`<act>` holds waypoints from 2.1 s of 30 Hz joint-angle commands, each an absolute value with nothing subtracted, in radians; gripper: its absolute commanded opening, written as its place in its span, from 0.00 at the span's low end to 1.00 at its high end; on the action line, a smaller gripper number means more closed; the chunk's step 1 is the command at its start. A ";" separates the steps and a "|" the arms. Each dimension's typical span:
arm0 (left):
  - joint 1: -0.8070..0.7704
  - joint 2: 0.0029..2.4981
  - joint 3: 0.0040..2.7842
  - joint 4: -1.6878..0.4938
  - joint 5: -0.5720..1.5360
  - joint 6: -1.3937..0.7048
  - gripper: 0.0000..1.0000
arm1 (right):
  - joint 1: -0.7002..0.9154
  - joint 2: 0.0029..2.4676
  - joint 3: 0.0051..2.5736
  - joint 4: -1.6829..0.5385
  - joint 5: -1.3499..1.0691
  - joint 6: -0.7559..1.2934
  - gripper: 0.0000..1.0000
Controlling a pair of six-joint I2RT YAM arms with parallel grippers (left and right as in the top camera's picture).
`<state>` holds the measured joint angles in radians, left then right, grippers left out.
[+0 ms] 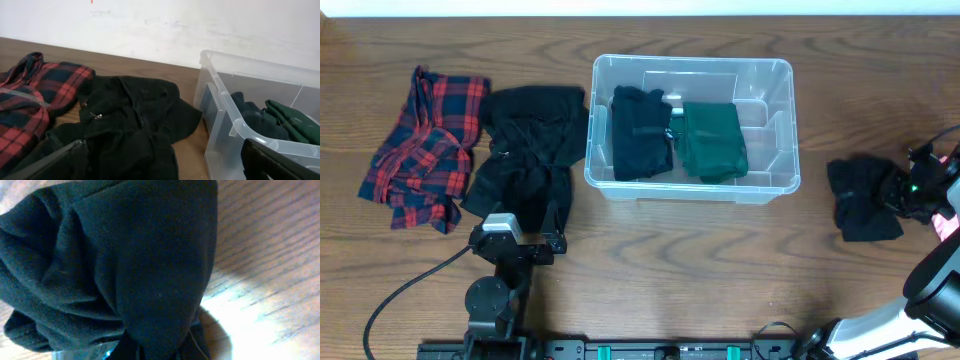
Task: Pack container
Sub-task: 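Move right gripper to the folded black cloth on the right and grasp, then carry the black cloth with right gripper into the bin's right side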
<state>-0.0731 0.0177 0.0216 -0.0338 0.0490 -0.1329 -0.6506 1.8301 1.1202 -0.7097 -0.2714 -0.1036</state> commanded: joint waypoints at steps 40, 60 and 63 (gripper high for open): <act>-0.068 0.019 0.004 -0.070 0.034 -0.128 0.98 | 0.043 1.654 1.639 -0.929 -0.432 0.145 0.01; -0.068 0.019 0.004 -0.070 0.034 -0.128 0.98 | 0.139 1.839 1.620 -0.898 -0.202 0.505 0.01; -0.068 0.019 0.004 -0.070 0.034 -0.128 0.98 | 0.153 1.845 1.619 -0.897 -0.159 0.527 0.01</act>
